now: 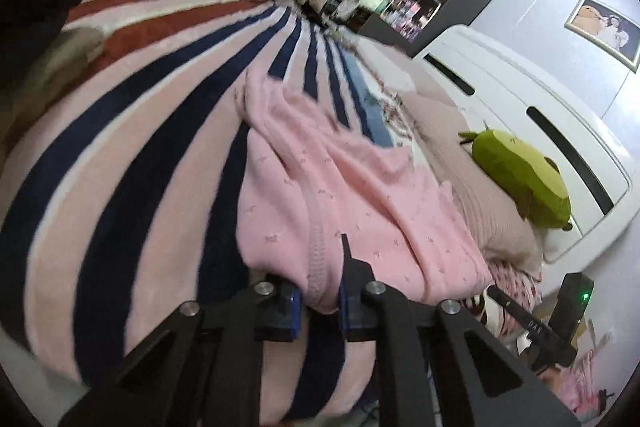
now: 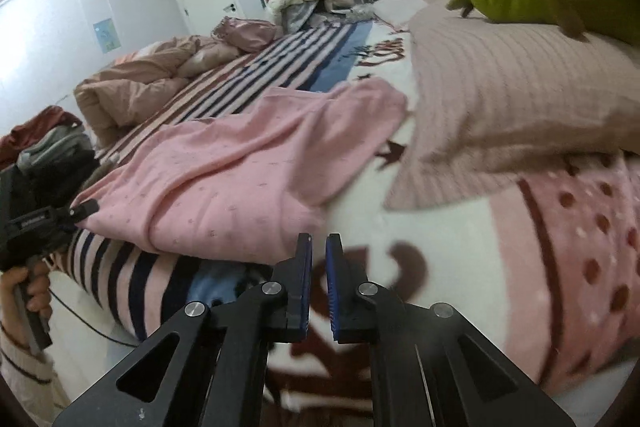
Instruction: Fold small clothes
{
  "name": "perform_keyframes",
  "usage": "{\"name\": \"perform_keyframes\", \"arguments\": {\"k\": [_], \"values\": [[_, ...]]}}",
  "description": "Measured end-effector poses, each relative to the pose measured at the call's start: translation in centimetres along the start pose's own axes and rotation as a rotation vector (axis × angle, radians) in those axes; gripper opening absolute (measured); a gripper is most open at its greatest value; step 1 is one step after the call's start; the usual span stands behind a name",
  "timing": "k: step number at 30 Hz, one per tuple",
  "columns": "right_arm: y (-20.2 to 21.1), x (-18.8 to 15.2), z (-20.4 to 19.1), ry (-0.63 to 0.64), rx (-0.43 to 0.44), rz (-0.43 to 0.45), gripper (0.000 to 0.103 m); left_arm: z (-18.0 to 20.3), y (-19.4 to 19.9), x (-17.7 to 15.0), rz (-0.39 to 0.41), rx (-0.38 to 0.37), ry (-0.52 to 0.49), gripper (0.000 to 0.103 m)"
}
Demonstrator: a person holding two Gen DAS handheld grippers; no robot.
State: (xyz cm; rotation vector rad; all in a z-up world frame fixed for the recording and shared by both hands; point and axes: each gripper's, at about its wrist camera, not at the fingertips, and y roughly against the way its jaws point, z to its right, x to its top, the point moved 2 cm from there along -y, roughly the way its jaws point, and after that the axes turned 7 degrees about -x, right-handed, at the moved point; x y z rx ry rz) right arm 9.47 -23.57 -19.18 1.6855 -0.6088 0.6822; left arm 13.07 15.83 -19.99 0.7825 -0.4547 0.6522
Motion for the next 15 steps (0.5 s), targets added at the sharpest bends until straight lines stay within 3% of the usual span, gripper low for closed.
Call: {"name": "perform_keyframes", "arguments": {"k": [2, 3, 4, 6, 10, 12, 14, 15], "values": [[0.9, 0.3, -0.1, 0.001, 0.011, 0.003, 0.005, -0.6, -0.1, -0.6, -0.024, 0.001, 0.012, 0.017], [1.3, 0.6, -0.3, 0.006, 0.021, 0.018, 0.005, -1.1, -0.2, -1.1, -0.031, 0.005, 0.03, 0.026], [2.0, 1.2, -1.1, 0.021, 0.044, 0.041, 0.005, -1.4, -0.2, -1.4, -0.039, -0.001, 0.052, 0.042], [2.4, 2.2, -2.5, 0.048, 0.075, 0.069, 0.006, -1.9, -0.2, -2.0, -0.032, -0.044, 0.106, 0.058], [0.9, 4.1, -7.3, 0.067, 0.208, 0.067, 0.006, -1.4, -1.2, -2.8, -0.008, -0.123, 0.157, 0.075], [-0.9, 4.3, -9.4, 0.085, 0.263, 0.038, 0.006, -1.1, -2.2, -2.6, 0.012, -0.121, 0.168, 0.075], [-3.4, 3.8, -11.7, 0.118, 0.304, -0.023, 0.006, -0.6, -2.7, -2.0, 0.045, -0.102, 0.135, 0.044], [-4.3, 3.5, -12.4, 0.125, 0.315, -0.049, 0.006, -0.3, -3.0, -1.8, 0.058, -0.081, 0.111, 0.02]]}}
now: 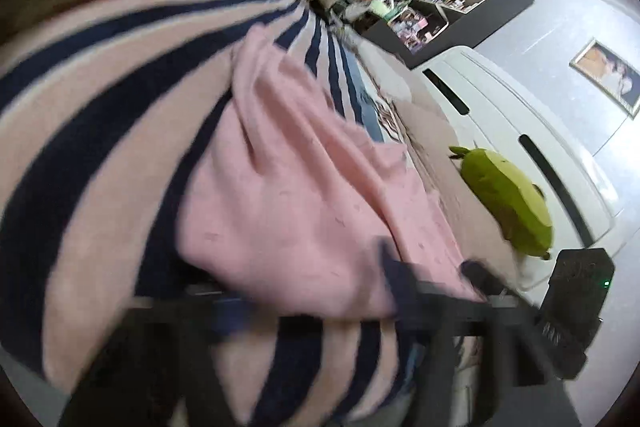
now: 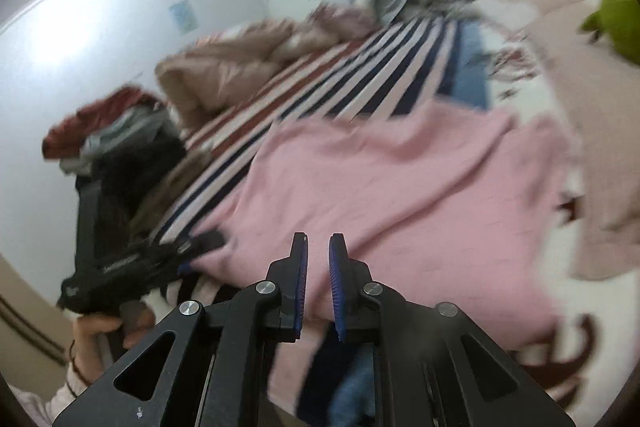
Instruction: Fold small clothes
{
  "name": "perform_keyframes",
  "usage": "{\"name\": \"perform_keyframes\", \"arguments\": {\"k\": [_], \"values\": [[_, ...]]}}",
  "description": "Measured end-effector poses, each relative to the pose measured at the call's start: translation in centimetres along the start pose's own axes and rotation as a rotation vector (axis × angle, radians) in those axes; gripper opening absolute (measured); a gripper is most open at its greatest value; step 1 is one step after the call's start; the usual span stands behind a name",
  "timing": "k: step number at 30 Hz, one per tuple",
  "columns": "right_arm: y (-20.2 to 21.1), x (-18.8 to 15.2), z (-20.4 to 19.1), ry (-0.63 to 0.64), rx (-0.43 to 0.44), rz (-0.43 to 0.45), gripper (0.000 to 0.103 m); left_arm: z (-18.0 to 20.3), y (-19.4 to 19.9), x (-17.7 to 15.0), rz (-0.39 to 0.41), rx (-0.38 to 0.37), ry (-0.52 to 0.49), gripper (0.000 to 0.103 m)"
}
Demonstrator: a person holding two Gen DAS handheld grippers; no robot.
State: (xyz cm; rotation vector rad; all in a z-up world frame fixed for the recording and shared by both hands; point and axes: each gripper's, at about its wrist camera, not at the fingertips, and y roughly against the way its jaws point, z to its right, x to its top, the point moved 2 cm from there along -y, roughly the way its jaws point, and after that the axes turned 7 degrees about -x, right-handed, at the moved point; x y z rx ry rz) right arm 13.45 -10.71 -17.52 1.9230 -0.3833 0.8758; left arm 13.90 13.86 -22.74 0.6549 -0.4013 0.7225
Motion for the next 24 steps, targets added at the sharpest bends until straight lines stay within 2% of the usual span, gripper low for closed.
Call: {"name": "perform_keyframes", "arguments": {"k": [1, 4, 8, 9, 10, 12, 14, 17, 19, 22, 24], "values": [[-1.3, -0.4, -0.1, 0.002, 0.002, -0.04, 0.006, 0.2, -0.3, 0.4, 0.004, 0.01, -0.018, 0.017], [-4.6, -1.7, 0.4, 0.021, -0.007, -0.162, 0.006, 1.3, -0.3, 1.6, 0.025, -0.021, -0.052, 0.014], [-4.4, -1.3, 0.7, -0.004, 0.014, -0.16, 0.007, 5.5, -0.5, 3.0, 0.025, -0.026, -0.198, 0.013], [-3.7, -0.9, 1.1, -0.018, 0.031, -0.154, 0.014, 6.5, -0.6, 3.2, 0.024, -0.026, -0.229, 0.013], [-2.7, -0.6, 1.6, -0.032, 0.043, -0.133, 0.025, 7.8, -0.8, 3.5, 0.024, -0.021, -0.269, 0.013], [0.3, -0.1, 3.3, -0.067, 0.043, -0.051, 0.042, 9.7, -1.5, 3.8, 0.008, -0.009, -0.345, 0.013], [3.4, 0.0, 5.3, -0.105, 0.019, 0.028, 0.044, 12.2, -2.7, 3.9, -0.027, -0.001, -0.451, 0.013], [8.5, -0.3, 8.9, -0.181, -0.024, 0.138, 0.044, 16.1, -5.6, 2.4, -0.126, -0.019, -0.638, 0.013], [11.3, -1.1, 10.9, -0.226, -0.045, 0.193, 0.044, 18.7, -8.3, 0.1, -0.261, -0.063, -0.751, 0.013], [13.8, -2.4, 12.9, -0.27, -0.066, 0.234, 0.045, 19.7, -13.0, -3.8, -0.526, -0.201, -0.732, 0.013], [14.6, -3.1, 13.8, -0.295, -0.074, 0.245, 0.045, 19.1, -15.5, -6.3, -0.614, -0.176, -0.729, 0.013]]}}
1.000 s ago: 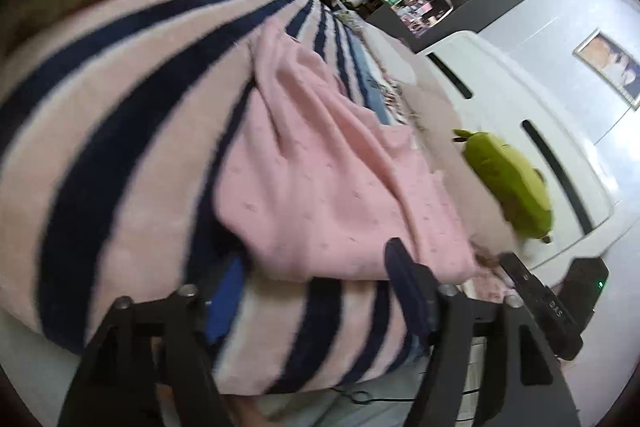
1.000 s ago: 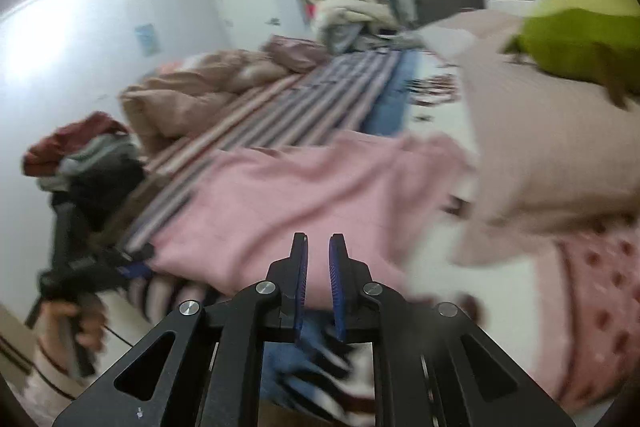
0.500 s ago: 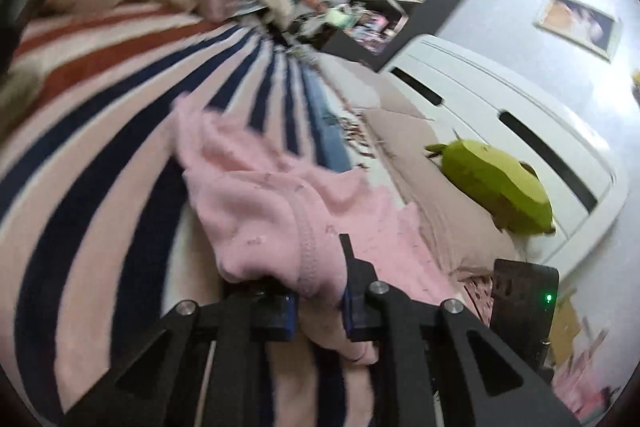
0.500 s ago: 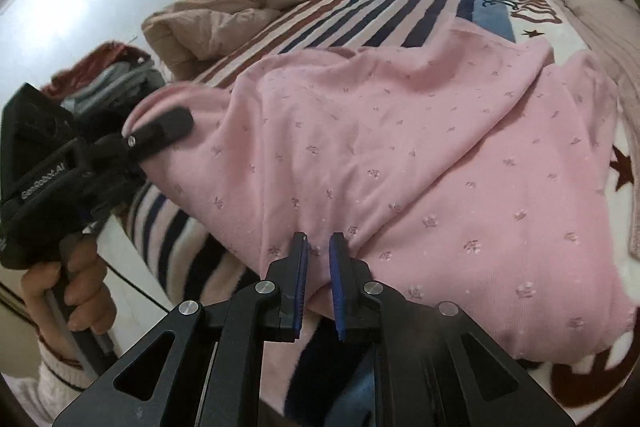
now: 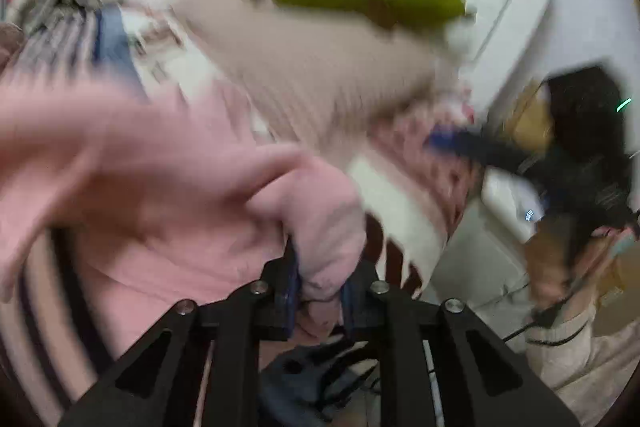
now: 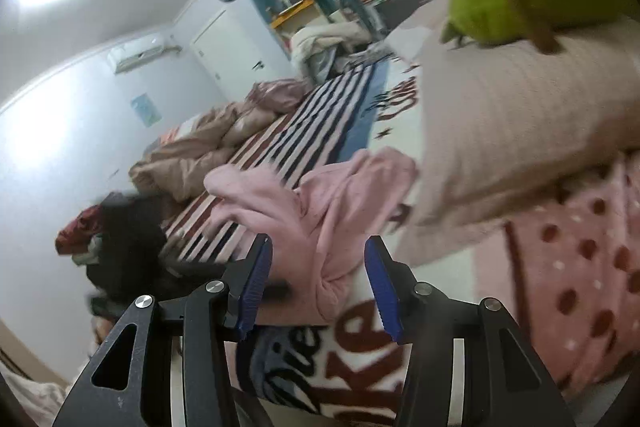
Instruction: Fold small clothes
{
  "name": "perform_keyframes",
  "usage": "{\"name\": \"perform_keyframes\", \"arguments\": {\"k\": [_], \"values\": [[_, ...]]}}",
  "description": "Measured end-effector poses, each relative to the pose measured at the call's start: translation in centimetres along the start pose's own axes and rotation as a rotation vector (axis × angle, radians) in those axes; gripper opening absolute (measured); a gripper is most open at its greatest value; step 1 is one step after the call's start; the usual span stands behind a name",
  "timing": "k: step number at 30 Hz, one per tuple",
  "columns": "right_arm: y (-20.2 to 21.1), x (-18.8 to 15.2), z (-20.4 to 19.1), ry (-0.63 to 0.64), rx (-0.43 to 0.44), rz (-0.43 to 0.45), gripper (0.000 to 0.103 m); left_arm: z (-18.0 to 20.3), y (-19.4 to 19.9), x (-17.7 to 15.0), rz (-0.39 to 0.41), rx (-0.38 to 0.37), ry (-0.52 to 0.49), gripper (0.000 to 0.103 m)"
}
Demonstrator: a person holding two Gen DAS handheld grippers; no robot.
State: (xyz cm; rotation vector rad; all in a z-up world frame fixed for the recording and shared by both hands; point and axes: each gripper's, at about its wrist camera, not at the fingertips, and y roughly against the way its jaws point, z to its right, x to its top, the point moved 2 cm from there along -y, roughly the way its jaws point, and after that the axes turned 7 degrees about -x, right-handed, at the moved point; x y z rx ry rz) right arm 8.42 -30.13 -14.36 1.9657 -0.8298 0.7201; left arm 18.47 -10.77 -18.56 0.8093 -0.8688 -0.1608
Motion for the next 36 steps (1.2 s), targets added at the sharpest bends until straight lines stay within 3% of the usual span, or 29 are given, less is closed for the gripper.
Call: {"name": "perform_keyframes", "arguments": {"k": [1, 3, 6, 10, 12, 15, 17, 20, 23, 29, 32, 34, 36], "values": [[0.3, -0.1, 0.6, -0.008, -0.003, -0.001, 0.045, 0.0, -1.5, -0.6, -0.013, 0.011, 0.014, 0.013], [0.3, -0.2, 1.4, -0.01, -0.021, -0.011, 0.045, 0.3, -1.4, -1.0, 0.034, 0.011, 0.021, 0.017], [0.1, 0.1, 1.4, 0.006, -0.025, -0.023, 0.045, 0.6, 0.8, -1.2, 0.075, -0.03, 0.063, 0.032], [-0.9, 0.7, -1.0, 0.066, 0.046, -0.025, 0.045, 1.4, 4.8, -1.9, 0.154, -0.069, 0.08, 0.053], [-1.9, 0.6, -2.9, 0.114, 0.089, -0.038, 0.045, 1.1, 6.9, -2.6, 0.199, -0.057, 0.113, 0.055], [-4.1, -0.1, -5.0, 0.164, 0.099, -0.089, 0.042, -0.5, 9.4, -3.8, 0.252, 0.025, 0.168, 0.064], [-6.3, -1.1, -5.1, 0.179, 0.011, -0.15, 0.036, -2.3, 10.2, -4.7, 0.251, 0.093, 0.22, 0.064], [-9.1, -3.3, -3.3, 0.193, -0.17, -0.262, 0.031, -4.1, 10.2, -5.9, 0.259, 0.107, 0.286, 0.064], [-9.1, -3.4, -2.2, 0.131, -0.13, -0.299, 0.031, -5.7, 10.1, -6.6, 0.276, 0.093, 0.334, 0.064], [-8.4, 3.8, -5.9, 0.257, -0.073, -0.204, 0.032, -7.6, 12.5, -5.7, 0.367, 0.182, 0.354, 0.065], [-12.5, 5.4, -8.3, 0.338, -0.016, -0.302, 0.032, -7.7, 14.0, -5.9, 0.424, 0.181, 0.356, 0.068], [-16.8, 4.9, -9.8, 0.36, 0.055, -0.422, 0.031, -7.8, 14.6, -6.2, 0.452, 0.174, 0.36, 0.07], [-20.1, 5.1, -9.8, 0.344, 0.021, -0.462, 0.029, -7.9, 14.8, -6.6, 0.467, 0.166, 0.375, 0.071]]}}
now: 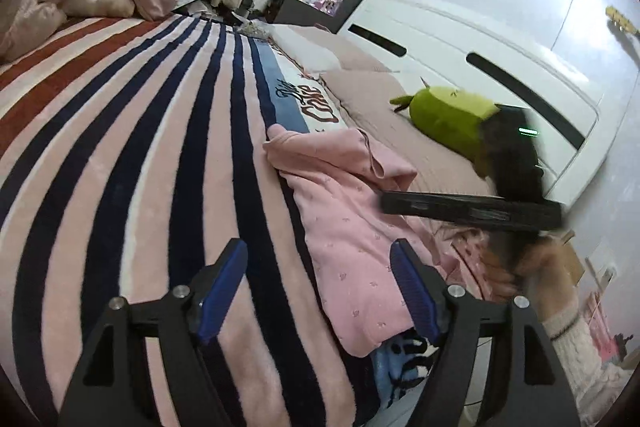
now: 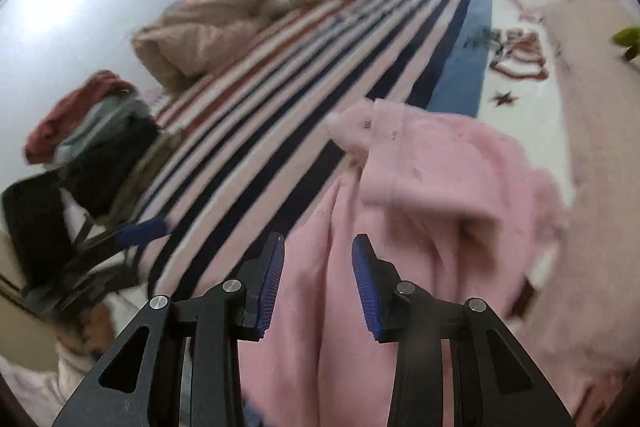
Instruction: Fold small clothes
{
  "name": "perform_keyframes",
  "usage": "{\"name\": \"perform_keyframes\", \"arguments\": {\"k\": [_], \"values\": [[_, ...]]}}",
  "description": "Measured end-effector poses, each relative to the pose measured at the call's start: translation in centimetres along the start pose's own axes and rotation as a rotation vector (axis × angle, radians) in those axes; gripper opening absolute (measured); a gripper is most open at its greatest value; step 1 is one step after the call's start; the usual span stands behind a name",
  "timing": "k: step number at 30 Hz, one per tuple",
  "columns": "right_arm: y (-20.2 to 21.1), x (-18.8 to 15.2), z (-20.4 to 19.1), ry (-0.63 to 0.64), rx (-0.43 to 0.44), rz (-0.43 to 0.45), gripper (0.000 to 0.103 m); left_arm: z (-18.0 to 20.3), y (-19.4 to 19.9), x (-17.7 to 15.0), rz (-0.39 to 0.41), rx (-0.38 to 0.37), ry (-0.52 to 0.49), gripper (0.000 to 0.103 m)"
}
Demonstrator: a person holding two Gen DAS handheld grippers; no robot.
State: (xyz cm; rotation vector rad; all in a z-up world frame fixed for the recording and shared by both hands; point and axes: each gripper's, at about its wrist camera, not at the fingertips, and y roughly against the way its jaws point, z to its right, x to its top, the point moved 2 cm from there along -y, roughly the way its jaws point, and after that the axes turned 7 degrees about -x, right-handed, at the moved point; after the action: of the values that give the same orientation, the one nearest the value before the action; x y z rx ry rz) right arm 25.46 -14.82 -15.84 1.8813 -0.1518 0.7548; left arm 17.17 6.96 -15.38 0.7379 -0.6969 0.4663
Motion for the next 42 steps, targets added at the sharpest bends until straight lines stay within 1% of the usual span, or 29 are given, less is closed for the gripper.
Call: {"name": "perform_keyframes", "arguments": {"k": [2, 4, 5, 7, 8, 9, 11, 12, 13, 14, 15, 17, 19, 20, 21, 22, 23, 24, 25, 26, 29, 31, 32, 33, 34, 36, 40, 41, 42], "values": [[-1.8, 1.5, 2.4, -0.09, -0.061, 0.012, 0.026, -0.3, 0.0, -0.1, -0.009, -0.005, 0.005, 0.071], [-2.2, 2.2, 5.9, -0.218, -0.113, 0.046, 0.013, -0.4, -0.2, -0.2, -0.019, 0.0, 0.001, 0.071], [-2.0, 2.3, 7.9, -0.278, -0.149, 0.068, 0.012, -0.4, -0.3, -0.2, -0.029, -0.009, -0.001, 0.071], [-1.4, 2.1, 10.6, -0.338, -0.232, 0.109, 0.012, -0.1, -0.8, -0.1, -0.048, -0.037, -0.008, 0.074], [-1.1, 1.9, 11.8, -0.352, -0.274, 0.106, 0.012, 0.1, -1.1, -0.1, -0.056, -0.047, -0.012, 0.075], [-1.0, 1.4, 12.6, -0.359, -0.284, 0.091, 0.012, 0.3, -1.6, -0.1, -0.065, -0.055, -0.016, 0.076], [0.2, 0.5, 12.9, -0.361, -0.242, 0.088, 0.014, 0.6, -2.7, -0.4, -0.095, -0.077, -0.017, 0.076], [1.2, -0.1, 12.5, -0.345, -0.226, 0.099, 0.025, 0.6, -3.3, -0.5, -0.109, -0.089, -0.013, 0.076], [2.4, -1.0, 11.8, -0.32, -0.205, 0.116, 0.044, 0.6, -3.9, -0.9, -0.126, -0.102, -0.005, 0.077], [3.6, -2.1, 11.1, -0.301, -0.174, 0.129, 0.054, 0.5, -4.6, -1.1, -0.142, -0.113, 0.005, 0.078], [4.6, -3.3, 10.5, -0.287, -0.137, 0.133, 0.069, 0.4, -5.2, -1.3, -0.159, -0.121, 0.016, 0.078], [5.2, -6.4, 9.1, -0.269, -0.061, 0.097, 0.07, 0.1, -6.9, -1.9, -0.202, -0.136, 0.04, 0.078], [4.7, -9.1, 8.7, -0.285, -0.029, 0.038, 0.07, 0.0, -8.5, -2.4, -0.239, -0.153, 0.068, 0.078], [4.4, -10.3, 8.3, -0.294, -0.005, 0.023, 0.07, 0.0, -9.0, -2.7, -0.249, -0.176, 0.086, 0.075], [4.0, -11.6, 7.9, -0.302, 0.022, 0.023, 0.067, 0.2, -9.4, -3.1, -0.252, -0.209, 0.102, 0.055], [4.0, -12.4, 7.5, -0.304, 0.034, 0.043, 0.057, 0.4, -9.5, -3.5, -0.255, -0.214, 0.105, 0.046], [4.1, -12.9, 7.2, -0.305, 0.044, 0.062, 0.051, 0.6, -9.3, -3.7, -0.251, -0.196, 0.09, 0.042], [4.2, -13.3, 6.9, -0.321, 0.082, 0.071, 0.041, 1.0, -9.0, -3.8, -0.253, -0.184, 0.062, 0.036], [4.2, -13.7, 6.5, -0.344, 0.142, 0.069, 0.037, 1.2, -8.4, -3.8, -0.258, -0.177, 0.04, 0.033], [4.4, -13.9, 6.0, -0.35, 0.18, 0.068, 0.037, 1.4, -7.8, -3.9, -0.258, -0.174, 0.031, 0.032], [4.8, -15.2, 3.4, -0.28, 0.214, 0.046, 0.037, 1.5, -5.2, -4.5, -0.271, -0.18, -0.003, 0.032], [5.1, -16.1, 1.9, -0.253, 0.278, 0.019, 0.038, 0.9, -3.0, -5.4, -0.291, -0.189, 0.0, 0.032], [5.3, -16.6, 1.0, -0.228, 0.308, 0.004, 0.039, 0.7, -2.2, -5.8, -0.299, -0.195, 0.007, 0.032], [5.6, -17.0, 0.2, -0.204, 0.321, -0.011, 0.045, 0.4, -1.4, -6.2, -0.308, -0.201, 0.013, 0.034], [5.7, -17.2, -0.2, -0.188, 0.316, -0.019, 0.056, 0.2, -0.6, -6.6, -0.323, -0.2, 0.016, 0.036], [6.6, -17.0, -0.6, -0.159, 0.261, -0.009, 0.065, -0.1, 0.5, -6.9, -0.342, -0.193, 0.012, 0.04], [8.0, -14.3, 0.9, -0.178, 0.199, 0.048, 0.07, -0.9, 1.7, -5.2, -0.288, -0.174, 0.009, 0.069], [8.1, -13.7, 1.4, -0.187, 0.185, 0.051, 0.073, -1.0, 1.6, -4.4, -0.274, -0.169, 0.007, 0.07], [8.0, -12.8, 2.1, -0.205, 0.176, 0.05, 0.08, -1.1, 1.4, -3.8, -0.268, -0.173, 0.007, 0.07]]}}
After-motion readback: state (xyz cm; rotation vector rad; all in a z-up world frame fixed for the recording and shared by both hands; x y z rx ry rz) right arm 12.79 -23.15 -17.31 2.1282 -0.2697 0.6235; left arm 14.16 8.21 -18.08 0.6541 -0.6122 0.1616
